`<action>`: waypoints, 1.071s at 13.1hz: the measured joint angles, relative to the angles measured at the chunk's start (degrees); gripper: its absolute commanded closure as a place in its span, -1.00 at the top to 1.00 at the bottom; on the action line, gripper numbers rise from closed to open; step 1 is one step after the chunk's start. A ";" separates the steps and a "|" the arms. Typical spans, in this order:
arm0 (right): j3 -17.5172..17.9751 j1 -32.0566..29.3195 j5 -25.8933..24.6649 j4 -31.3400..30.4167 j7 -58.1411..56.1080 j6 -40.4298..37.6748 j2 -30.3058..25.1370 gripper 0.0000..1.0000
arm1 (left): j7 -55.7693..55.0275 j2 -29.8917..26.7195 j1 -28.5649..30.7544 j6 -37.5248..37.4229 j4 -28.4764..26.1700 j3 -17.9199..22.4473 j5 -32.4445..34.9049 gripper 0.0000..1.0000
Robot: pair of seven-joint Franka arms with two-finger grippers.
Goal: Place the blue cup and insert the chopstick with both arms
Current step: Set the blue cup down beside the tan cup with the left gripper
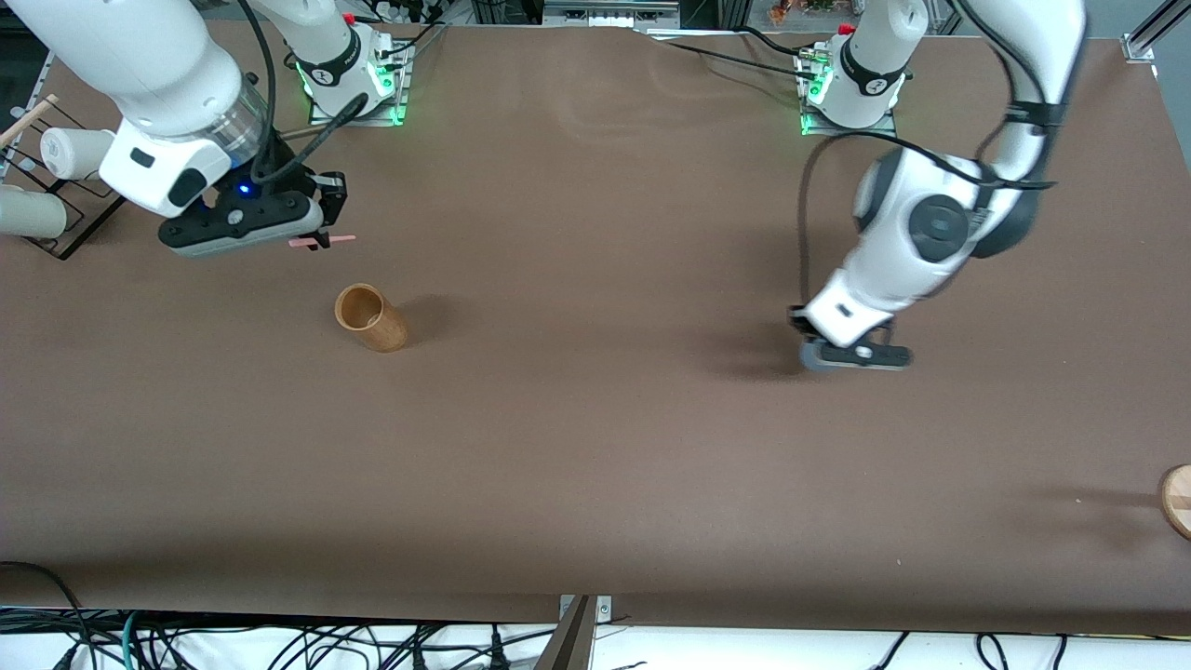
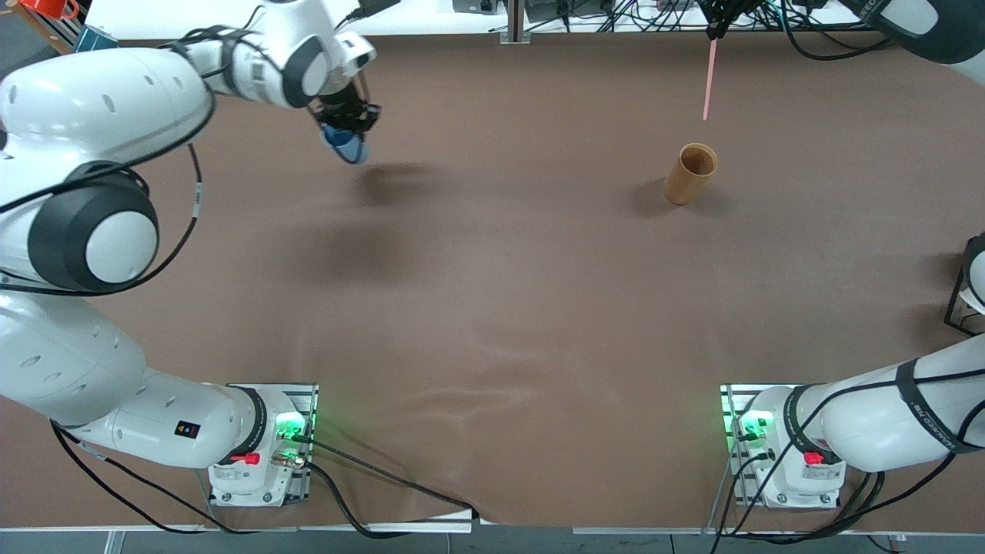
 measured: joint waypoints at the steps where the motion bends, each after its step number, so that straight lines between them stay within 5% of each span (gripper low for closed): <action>1: 0.00 0.00 0.01 0.03 0.12 0.65 0.36 -1.00 | -3.41 1.32 -2.84 -1.30 2.42 -0.07 -0.04 -1.00; 9: 0.01 0.88 0.10 0.24 0.87 4.78 3.69 -1.00 | -24.59 21.45 -19.43 -10.75 27.91 0.23 -0.09 -1.00; 14: 0.01 1.36 0.10 0.29 2.19 5.65 4.42 -1.00 | -25.92 28.25 -20.84 -11.23 33.84 0.34 -0.14 -0.88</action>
